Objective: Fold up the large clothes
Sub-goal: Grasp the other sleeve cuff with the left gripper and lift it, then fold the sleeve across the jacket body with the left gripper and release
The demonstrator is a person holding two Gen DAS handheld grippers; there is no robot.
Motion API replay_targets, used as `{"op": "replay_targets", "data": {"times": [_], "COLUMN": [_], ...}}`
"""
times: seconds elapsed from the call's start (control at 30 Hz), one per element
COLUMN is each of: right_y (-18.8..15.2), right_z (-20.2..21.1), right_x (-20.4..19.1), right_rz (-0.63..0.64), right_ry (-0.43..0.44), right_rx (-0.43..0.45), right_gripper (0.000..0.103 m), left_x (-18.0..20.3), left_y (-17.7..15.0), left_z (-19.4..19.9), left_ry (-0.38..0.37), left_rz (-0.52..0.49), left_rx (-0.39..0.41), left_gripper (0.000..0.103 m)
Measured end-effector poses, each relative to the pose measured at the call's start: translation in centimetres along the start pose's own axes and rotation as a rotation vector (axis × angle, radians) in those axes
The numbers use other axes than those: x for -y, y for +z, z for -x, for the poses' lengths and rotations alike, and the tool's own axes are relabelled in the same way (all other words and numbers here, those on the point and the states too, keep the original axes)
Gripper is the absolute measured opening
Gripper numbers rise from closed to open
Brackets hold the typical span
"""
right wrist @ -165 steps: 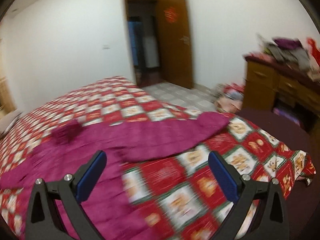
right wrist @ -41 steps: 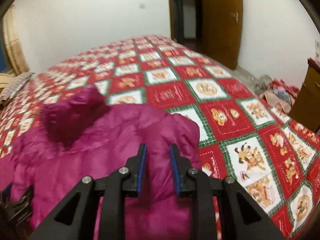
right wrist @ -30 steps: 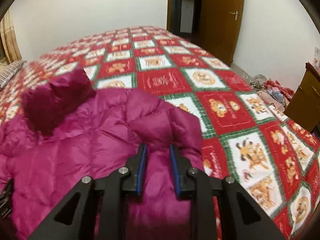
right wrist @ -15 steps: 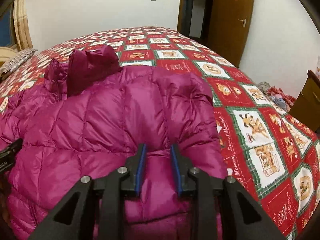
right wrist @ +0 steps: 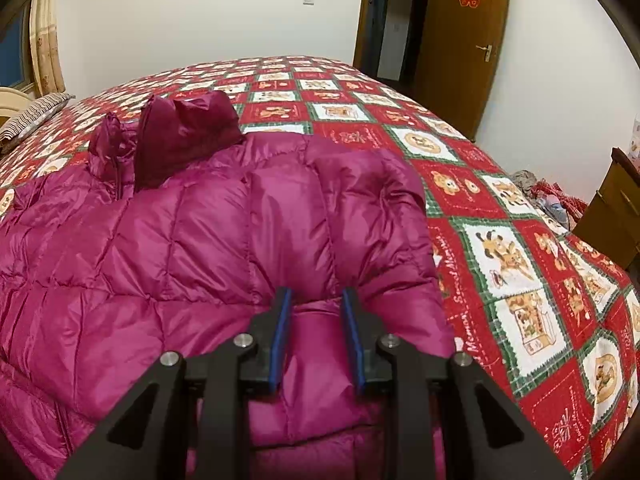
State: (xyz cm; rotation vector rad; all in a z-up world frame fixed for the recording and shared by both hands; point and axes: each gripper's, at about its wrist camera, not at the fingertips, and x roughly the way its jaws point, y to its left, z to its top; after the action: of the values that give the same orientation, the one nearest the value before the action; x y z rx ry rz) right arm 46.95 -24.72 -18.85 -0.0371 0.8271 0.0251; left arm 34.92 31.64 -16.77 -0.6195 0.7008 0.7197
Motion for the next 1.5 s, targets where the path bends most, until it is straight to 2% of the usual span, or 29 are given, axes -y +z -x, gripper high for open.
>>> {"op": "replay_targets", "data": {"times": [0.07,0.13,0.2,0.27,0.33,0.4,0.47,0.5,0.53,0.57,0.63,0.7,0.83,0.97,1.07,1.17,1.23,1.27,1.37,1.5], "right_y": [0.0,0.0,0.0,0.0,0.0,0.0,0.0,0.0,0.0,0.0,0.0,0.0,0.0,0.0,0.0,0.0,0.0,0.0,0.0,0.0], "right_z": [0.0,0.1,0.0,0.0,0.0,0.0,0.0,0.0,0.0,0.0,0.0,0.0,0.0,0.0,0.0,0.0,0.0,0.0,0.0,0.0], "right_x": [0.0,0.0,0.0,0.0,0.0,0.0,0.0,0.1,0.0,0.1,0.0,0.0,0.0,0.0,0.0,0.1,0.1,0.1,0.1,0.1], "right_rz": [0.002,0.001,0.0,0.001,0.001,0.002,0.002,0.002,0.0,-0.001,0.0,0.0,0.0,0.0,-0.001,-0.001,-0.001,-0.002,-0.001,-0.007], "right_ry": [-0.003,-0.002,-0.001,-0.002,-0.003,-0.004,-0.003,-0.003,-0.001,0.0,-0.001,-0.001,-0.001,0.0,0.0,0.001,0.001,0.002,0.001,0.009], "right_rx": [0.0,0.001,0.001,0.001,0.001,0.001,0.001,0.001,0.001,0.001,0.001,0.002,0.002,0.002,0.003,0.003,0.003,0.003,0.003,0.004], "right_gripper": [0.03,0.03,0.03,0.03,0.03,0.03,0.03,0.03,0.03,0.03,0.03,0.03,0.03,0.03,0.03,0.03,0.03,0.03,0.03,0.03], "left_x": [-1.5,-2.0,-0.8,1.7,3.5,4.0,4.0,4.1,4.1,4.2,4.2,4.3,4.7,5.8,8.4,12.1,14.0,15.6,18.6,23.2], "left_y": [0.5,0.5,0.1,-0.5,-0.9,-1.3,-1.3,-1.3,-1.3,-1.4,-1.3,-1.1,-1.0,-1.0,-1.2,-2.1,-2.7,-3.3,-4.9,-9.0], "left_z": [-1.4,-3.1,-4.6,-5.5,-6.4,-6.3,-6.1,-6.1,-6.0,-5.7,-5.5,-5.7,-5.2,-2.4,0.9,5.4,7.6,9.4,12.5,16.2], "left_ry": [0.015,0.048,0.12,0.213,0.237,0.238,0.186,0.17,0.167,0.158,0.092,0.035,0.013,-0.064,-0.125,-0.22,-0.28,-0.332,-0.444,-0.599], "left_rz": [0.086,0.117,0.053,-0.069,-0.182,-0.214,-0.206,-0.198,-0.197,-0.201,-0.203,-0.206,-0.226,-0.257,-0.337,-0.428,-0.469,-0.505,-0.571,-0.698], "left_rx": [-0.024,-0.051,-0.052,-0.032,-0.042,-0.03,-0.029,-0.026,-0.014,-0.004,-0.006,-0.025,-0.004,0.078,0.166,0.266,0.305,0.33,0.36,0.365], "left_gripper": [0.102,0.102,0.102,0.102,0.102,0.102,0.102,0.095,0.076,0.067,0.035,0.026,0.012,0.008,0.008,0.008,0.008,0.008,0.008,0.008]}}
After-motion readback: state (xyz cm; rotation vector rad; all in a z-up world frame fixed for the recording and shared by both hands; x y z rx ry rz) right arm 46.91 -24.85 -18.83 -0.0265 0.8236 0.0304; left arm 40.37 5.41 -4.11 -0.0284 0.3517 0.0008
